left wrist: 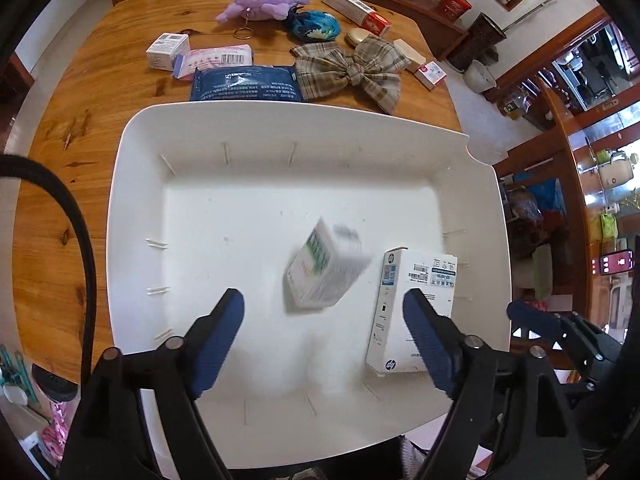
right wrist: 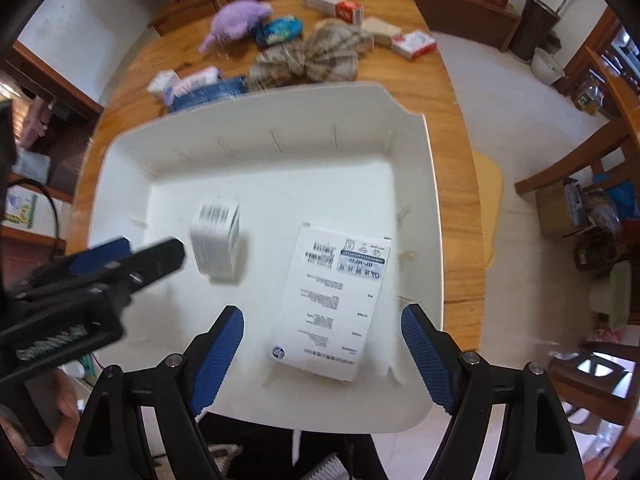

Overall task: Organize objects
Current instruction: 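Open both tools to drop the boxes into the tray, then reach the left tool to a white medicine box while the right reaches the plaid bow, then grasp the white medicine box with the left tool while the right grasps the plaid bow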

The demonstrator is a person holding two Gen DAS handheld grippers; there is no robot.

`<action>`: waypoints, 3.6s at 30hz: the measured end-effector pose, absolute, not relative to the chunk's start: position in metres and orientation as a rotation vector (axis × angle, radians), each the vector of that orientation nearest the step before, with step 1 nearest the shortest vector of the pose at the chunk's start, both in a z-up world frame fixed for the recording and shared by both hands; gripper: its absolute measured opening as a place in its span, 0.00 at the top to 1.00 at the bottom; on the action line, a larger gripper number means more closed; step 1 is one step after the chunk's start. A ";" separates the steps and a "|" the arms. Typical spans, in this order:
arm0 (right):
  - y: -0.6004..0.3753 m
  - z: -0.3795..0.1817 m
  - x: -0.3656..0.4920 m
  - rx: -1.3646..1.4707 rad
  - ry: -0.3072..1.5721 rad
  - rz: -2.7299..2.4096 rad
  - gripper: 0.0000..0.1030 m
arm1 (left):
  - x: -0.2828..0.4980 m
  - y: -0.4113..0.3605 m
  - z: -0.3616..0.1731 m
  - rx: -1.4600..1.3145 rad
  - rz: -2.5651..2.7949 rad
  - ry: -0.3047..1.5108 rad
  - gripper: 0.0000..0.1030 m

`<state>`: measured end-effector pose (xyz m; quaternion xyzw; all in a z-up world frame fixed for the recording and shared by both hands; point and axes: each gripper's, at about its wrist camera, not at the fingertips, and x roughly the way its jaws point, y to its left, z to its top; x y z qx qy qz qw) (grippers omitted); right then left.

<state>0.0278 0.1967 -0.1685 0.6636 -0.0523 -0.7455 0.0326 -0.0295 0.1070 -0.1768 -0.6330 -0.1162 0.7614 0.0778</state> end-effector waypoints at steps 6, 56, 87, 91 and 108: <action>0.199 -0.167 0.030 2.017 -0.222 -2.288 0.20 | -0.029 0.103 -0.176 -1.905 2.303 -0.352 0.09; 0.178 -0.036 -0.026 1.699 -0.337 -2.471 0.20 | -0.054 0.039 -0.039 -1.598 2.580 -0.206 0.08; 0.200 -0.207 -0.208 2.057 -1.442 -2.277 0.36 | -0.268 -0.053 -0.198 -1.785 2.401 -0.200 0.10; 0.201 -0.233 -0.212 2.114 -1.522 -2.219 0.36 | -0.282 -0.055 -0.218 -1.822 2.377 -0.198 0.10; 0.203 -0.263 -0.231 2.173 -1.520 -2.284 0.36 | -0.288 -0.064 -0.249 -1.911 2.365 -0.146 0.15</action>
